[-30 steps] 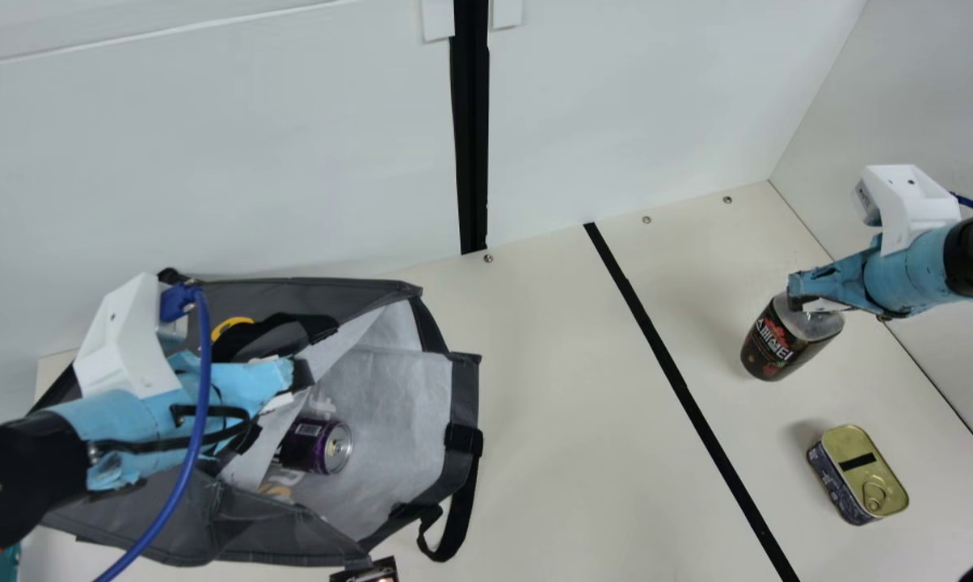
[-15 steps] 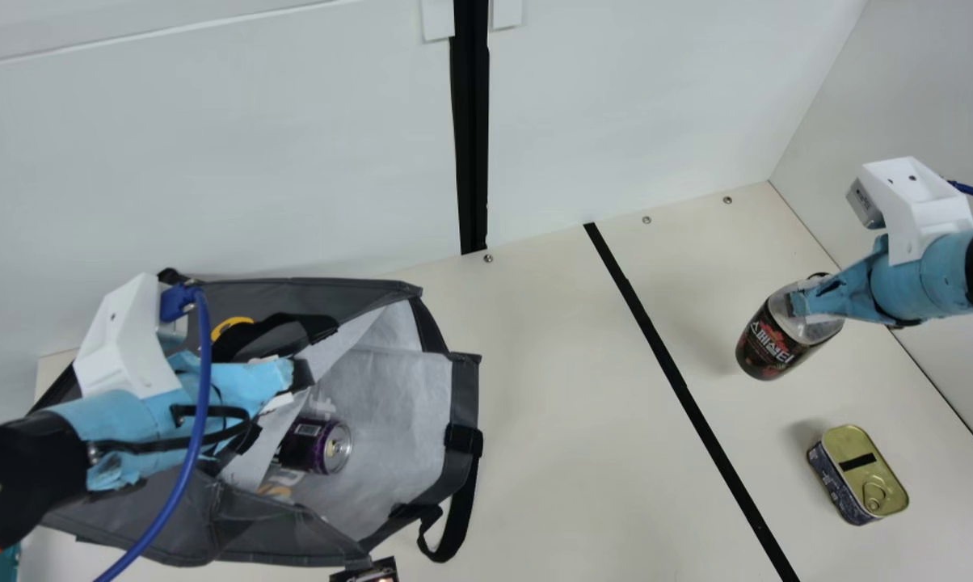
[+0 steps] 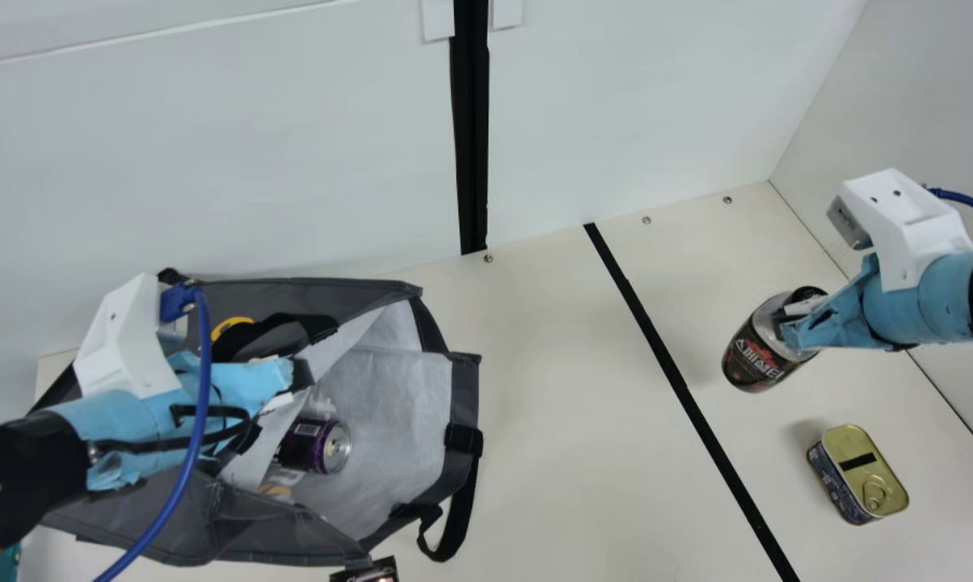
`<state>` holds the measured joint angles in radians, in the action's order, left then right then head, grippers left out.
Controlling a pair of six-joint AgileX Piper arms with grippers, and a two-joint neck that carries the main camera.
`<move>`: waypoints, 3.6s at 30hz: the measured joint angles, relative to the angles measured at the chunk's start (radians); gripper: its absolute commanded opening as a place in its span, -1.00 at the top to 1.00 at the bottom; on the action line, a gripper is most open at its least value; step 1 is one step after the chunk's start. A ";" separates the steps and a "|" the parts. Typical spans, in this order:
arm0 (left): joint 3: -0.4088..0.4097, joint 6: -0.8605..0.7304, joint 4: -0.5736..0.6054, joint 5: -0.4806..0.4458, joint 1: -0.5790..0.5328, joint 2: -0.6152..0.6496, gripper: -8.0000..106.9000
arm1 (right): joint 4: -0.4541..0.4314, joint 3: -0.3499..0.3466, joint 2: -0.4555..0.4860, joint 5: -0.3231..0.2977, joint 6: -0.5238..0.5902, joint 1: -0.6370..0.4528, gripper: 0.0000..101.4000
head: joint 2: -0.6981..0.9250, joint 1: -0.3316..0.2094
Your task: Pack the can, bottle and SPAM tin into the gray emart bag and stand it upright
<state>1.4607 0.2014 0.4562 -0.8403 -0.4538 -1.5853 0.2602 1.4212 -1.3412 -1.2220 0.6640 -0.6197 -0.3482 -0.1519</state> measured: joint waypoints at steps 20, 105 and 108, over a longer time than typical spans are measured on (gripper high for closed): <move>0.000 0.000 0.000 0.000 0.000 0.000 1.00 | 0.004 -0.129 0.151 0.001 0.031 0.152 1.00 | 0.000 0.000; 0.000 0.000 0.000 0.000 0.000 0.000 1.00 | 0.540 -0.172 0.298 0.005 0.163 0.483 1.00 | 0.002 0.000; 0.000 0.000 0.000 0.000 0.000 0.000 1.00 | 0.559 -0.169 0.293 0.004 0.171 0.480 1.00 | 0.002 0.000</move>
<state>1.4607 0.2014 0.4562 -0.8403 -0.4538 -1.5853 0.8190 1.2521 -1.0486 -1.2184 0.8346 -0.1400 -0.3467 -0.1519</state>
